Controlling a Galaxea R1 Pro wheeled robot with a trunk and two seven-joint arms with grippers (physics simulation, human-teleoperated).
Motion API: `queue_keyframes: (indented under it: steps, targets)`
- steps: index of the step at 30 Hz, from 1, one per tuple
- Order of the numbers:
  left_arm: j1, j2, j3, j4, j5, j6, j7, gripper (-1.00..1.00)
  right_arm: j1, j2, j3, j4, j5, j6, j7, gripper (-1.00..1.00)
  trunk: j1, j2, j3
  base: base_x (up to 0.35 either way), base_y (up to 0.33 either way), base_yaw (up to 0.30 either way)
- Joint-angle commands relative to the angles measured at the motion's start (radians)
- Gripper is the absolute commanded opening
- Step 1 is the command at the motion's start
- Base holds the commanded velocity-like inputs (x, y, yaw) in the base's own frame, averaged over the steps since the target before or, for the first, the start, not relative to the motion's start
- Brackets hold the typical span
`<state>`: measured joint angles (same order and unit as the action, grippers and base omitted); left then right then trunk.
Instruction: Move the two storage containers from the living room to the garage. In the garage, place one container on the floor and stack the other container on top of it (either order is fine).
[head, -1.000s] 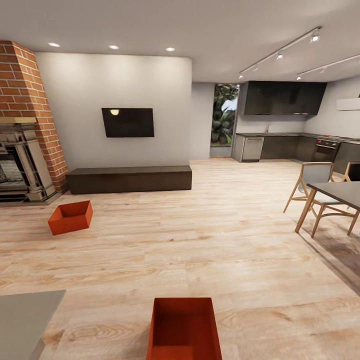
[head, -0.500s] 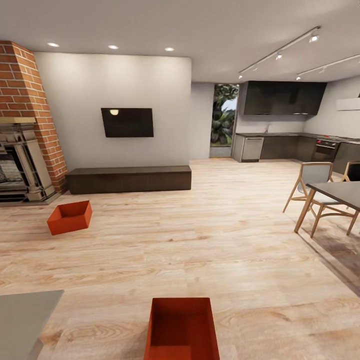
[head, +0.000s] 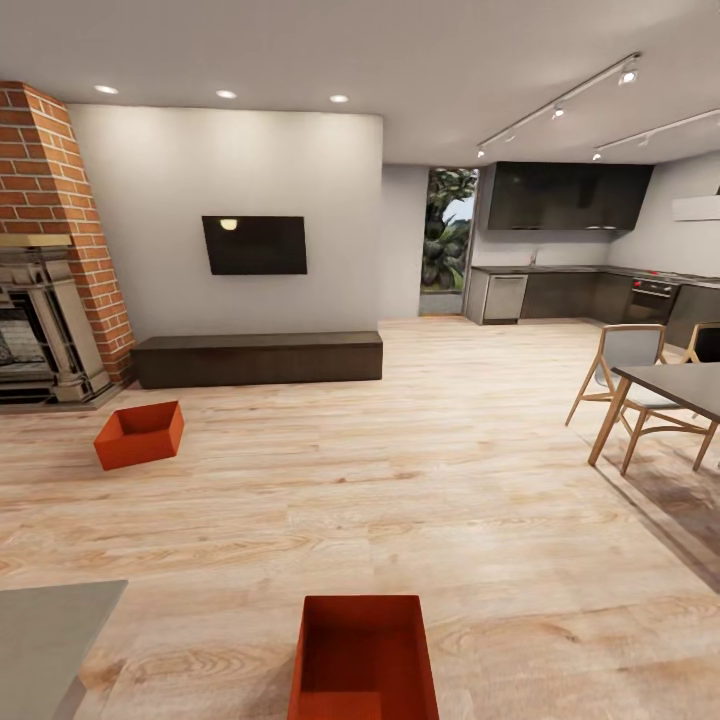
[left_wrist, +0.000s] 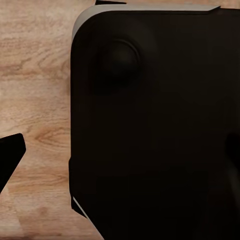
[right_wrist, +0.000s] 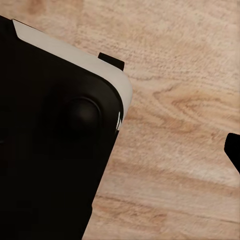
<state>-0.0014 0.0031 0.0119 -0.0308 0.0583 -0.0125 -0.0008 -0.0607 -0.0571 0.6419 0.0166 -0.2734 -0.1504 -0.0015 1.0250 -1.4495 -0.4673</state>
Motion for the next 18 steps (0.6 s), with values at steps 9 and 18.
queue_keyframes:
  steps: [9,18]
  targets:
    - [0.0,0.0,0.001,0.0,0.006,-0.001,0.0,1.0,-0.001,0.0,0.011,0.002,-0.008,-0.005,0.0,1.0,0.0,0.0,-0.001,0.0,0.0,0.0]
    - [0.0,0.0,0.001,0.0,0.006,-0.001,0.0,1.0,-0.001,-0.001,0.011,0.002,-0.002,-0.006,0.0,1.0,0.0,0.0,-0.001,0.0,0.0,0.0]
